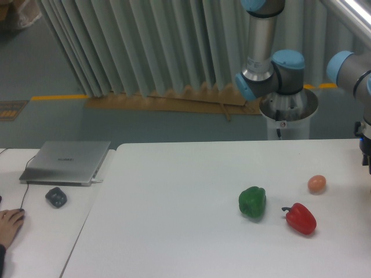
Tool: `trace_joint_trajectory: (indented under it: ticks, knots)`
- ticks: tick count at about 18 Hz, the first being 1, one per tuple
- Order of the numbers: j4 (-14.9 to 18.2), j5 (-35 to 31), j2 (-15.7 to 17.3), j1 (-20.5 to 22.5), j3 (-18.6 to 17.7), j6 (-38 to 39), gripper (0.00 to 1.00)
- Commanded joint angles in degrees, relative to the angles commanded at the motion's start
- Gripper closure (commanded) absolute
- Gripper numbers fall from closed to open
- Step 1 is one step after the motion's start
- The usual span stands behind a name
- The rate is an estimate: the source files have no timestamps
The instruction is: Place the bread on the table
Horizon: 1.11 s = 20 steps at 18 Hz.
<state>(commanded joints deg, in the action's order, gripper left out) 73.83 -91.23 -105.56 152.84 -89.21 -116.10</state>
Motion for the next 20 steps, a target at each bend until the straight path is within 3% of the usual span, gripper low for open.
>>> trace_joint_trajectory:
  ticks: [20]
  knots:
    - [-0.1,-0.1,-0.1,0.1,0.3,1.2,0.00]
